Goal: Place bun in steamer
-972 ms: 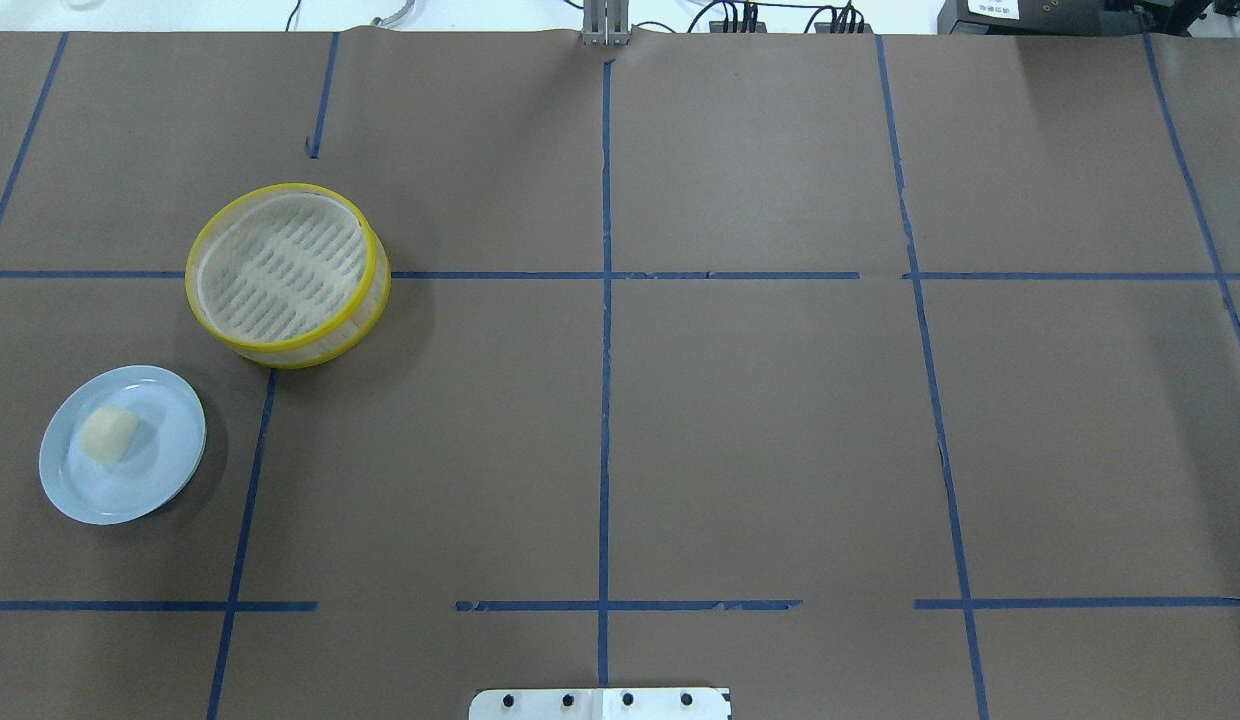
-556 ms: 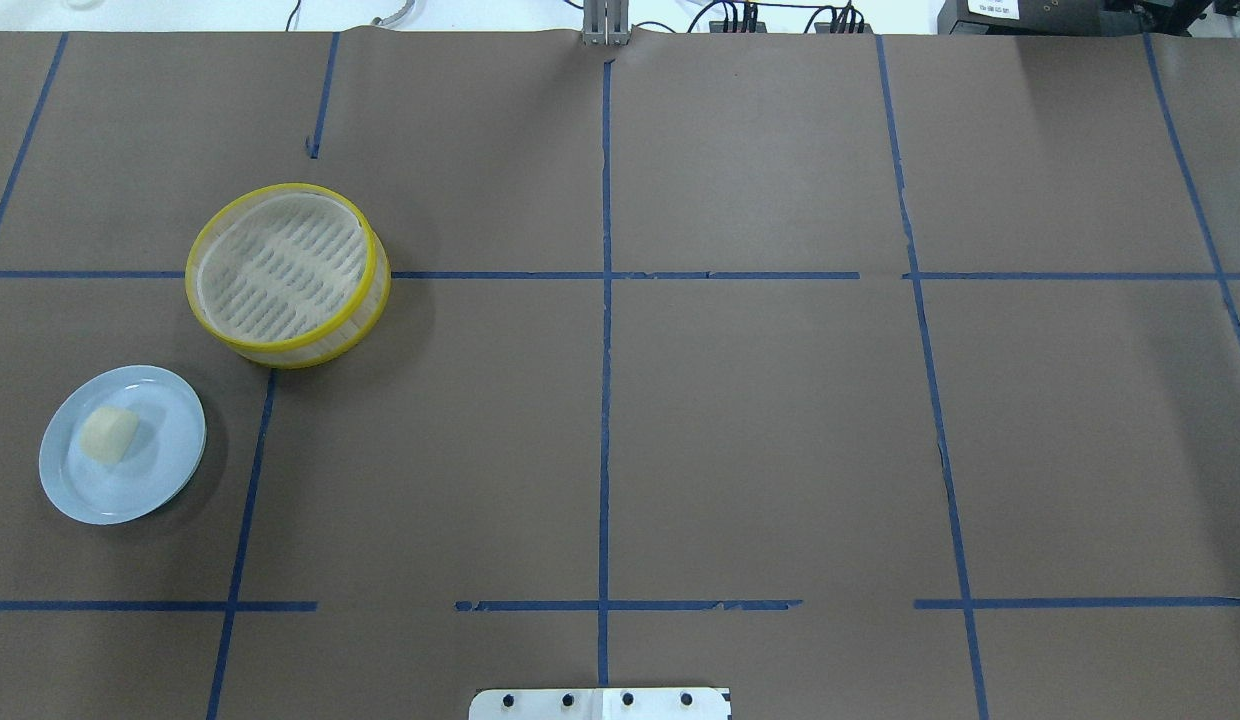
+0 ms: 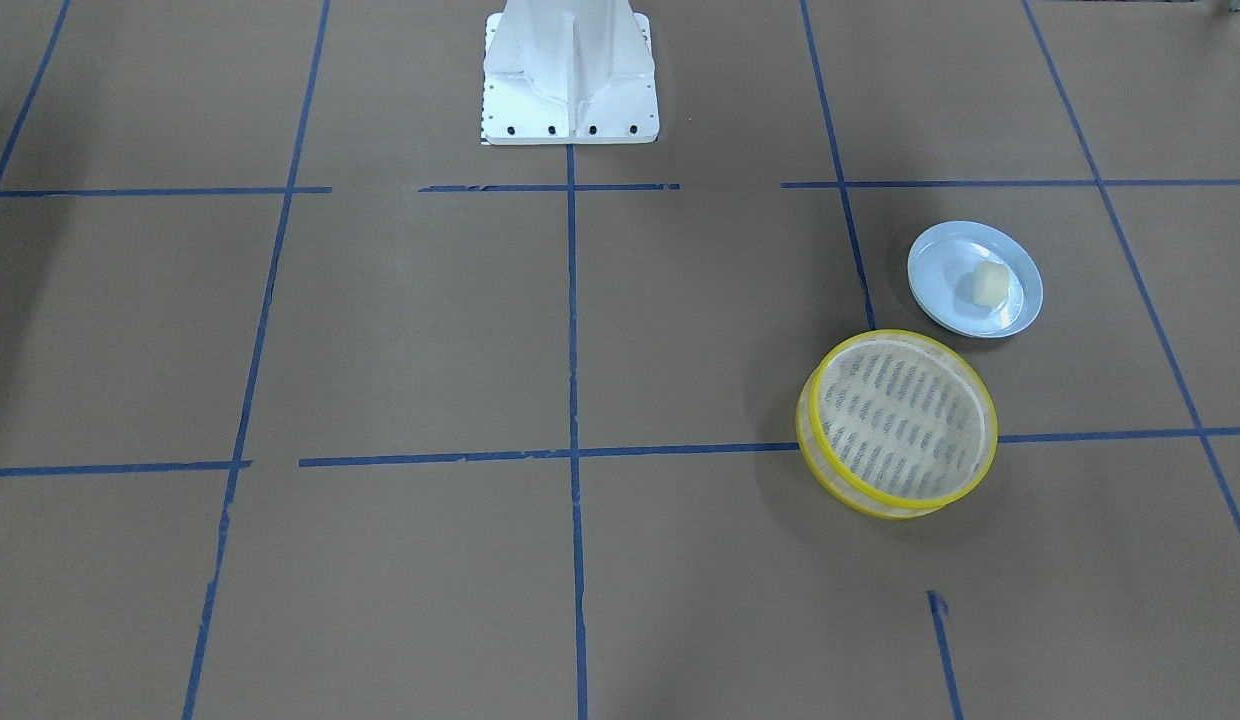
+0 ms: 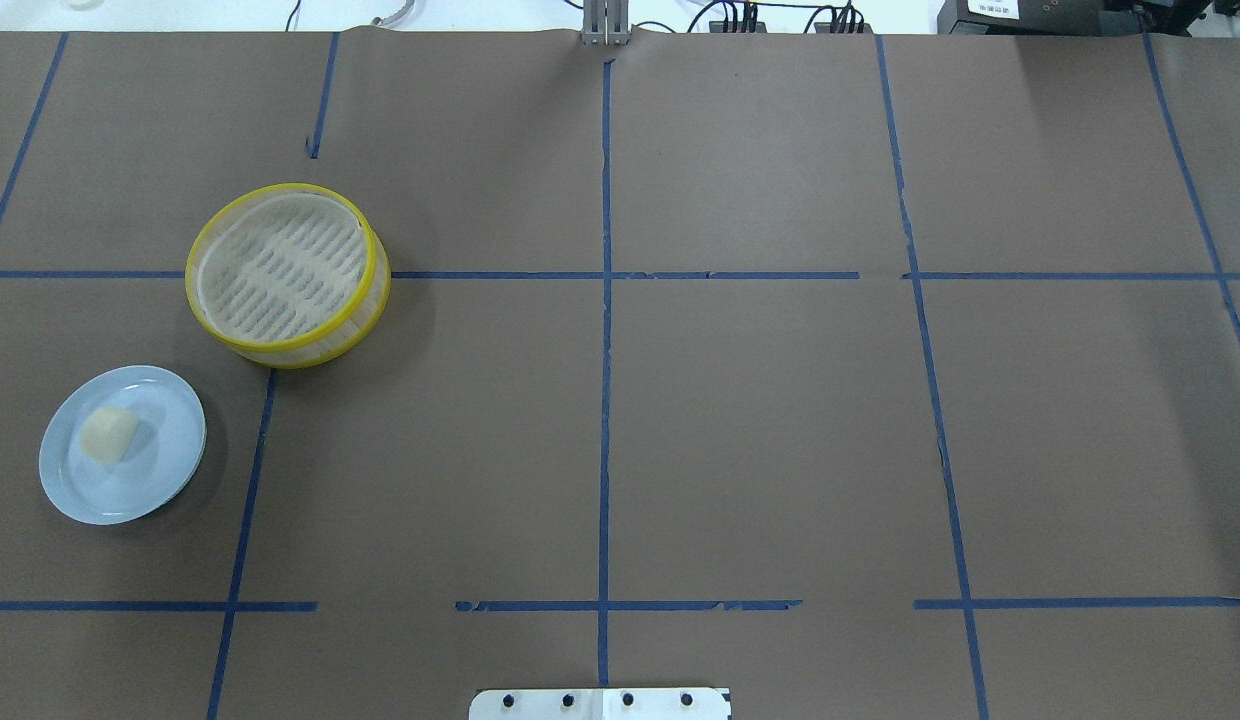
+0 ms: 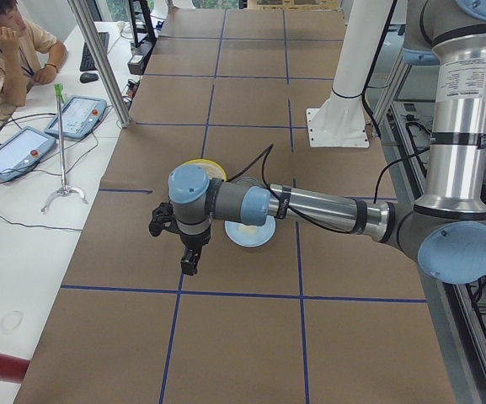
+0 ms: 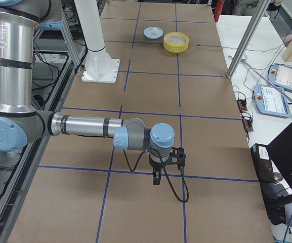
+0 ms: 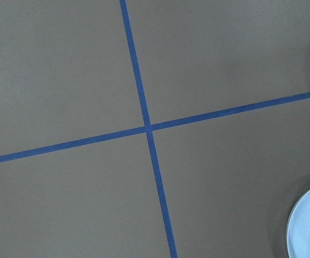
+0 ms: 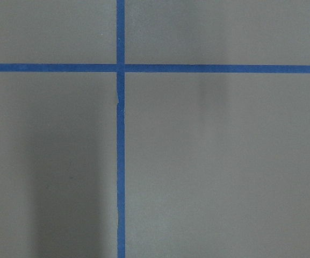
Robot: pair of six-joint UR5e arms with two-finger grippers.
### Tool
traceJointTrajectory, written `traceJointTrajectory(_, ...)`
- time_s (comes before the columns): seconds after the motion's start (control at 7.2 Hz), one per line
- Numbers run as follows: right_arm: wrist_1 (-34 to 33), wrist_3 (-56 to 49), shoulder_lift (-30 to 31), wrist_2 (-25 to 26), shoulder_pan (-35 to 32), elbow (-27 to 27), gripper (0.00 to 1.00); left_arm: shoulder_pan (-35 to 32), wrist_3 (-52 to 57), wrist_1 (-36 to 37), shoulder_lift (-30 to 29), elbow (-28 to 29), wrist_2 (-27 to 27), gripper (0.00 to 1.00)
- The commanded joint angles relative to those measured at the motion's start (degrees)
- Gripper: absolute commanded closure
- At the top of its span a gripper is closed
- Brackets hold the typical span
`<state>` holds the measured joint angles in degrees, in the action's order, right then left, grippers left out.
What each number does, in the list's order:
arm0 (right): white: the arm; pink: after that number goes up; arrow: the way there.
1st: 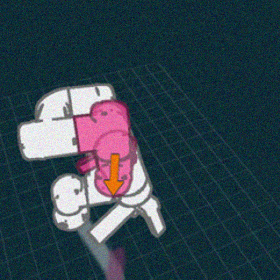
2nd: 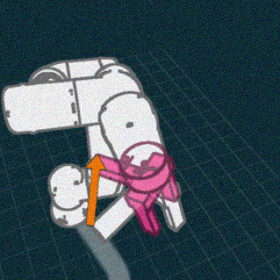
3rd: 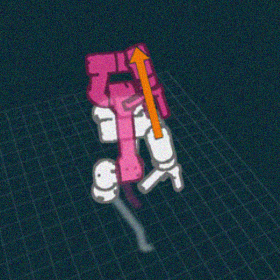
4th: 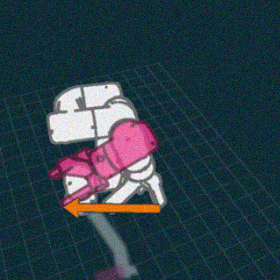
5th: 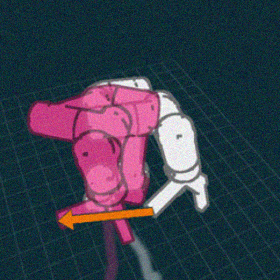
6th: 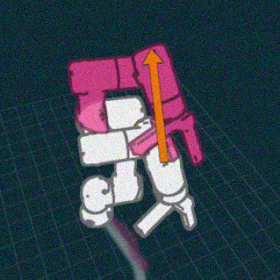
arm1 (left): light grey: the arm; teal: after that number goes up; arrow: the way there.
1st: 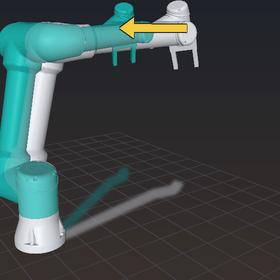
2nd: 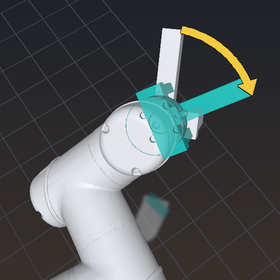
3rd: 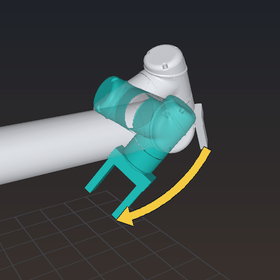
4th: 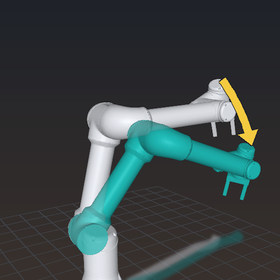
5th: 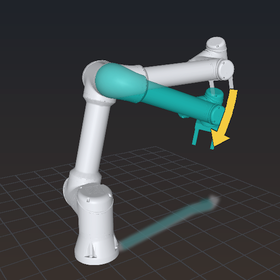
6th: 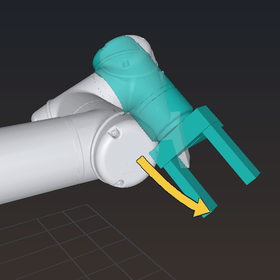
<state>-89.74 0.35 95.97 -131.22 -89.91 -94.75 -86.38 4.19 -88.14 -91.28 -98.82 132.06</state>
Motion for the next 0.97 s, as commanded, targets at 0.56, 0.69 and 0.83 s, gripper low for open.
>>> traceJointTrajectory(0.56, 0.00, 0.00, 0.00, 0.00, 0.00, 0.00, 0.00, 27.78, -26.99, -22.77, 1.09, 0.11, -3.71, 0.00)
traceJointTrajectory(0.69, 0.00, 0.00, 0.00, 0.00, 0.00, 0.00, 0.00, 28.80, -30.43, -22.87, 1.10, -0.15, -4.44, 0.01)
traceJointTrajectory(0.83, 0.00, 0.00, 0.00, 0.00, 0.00, 0.00, 0.00, 32.73, -32.99, -22.78, 1.27, 0.03, -6.88, 0.02)
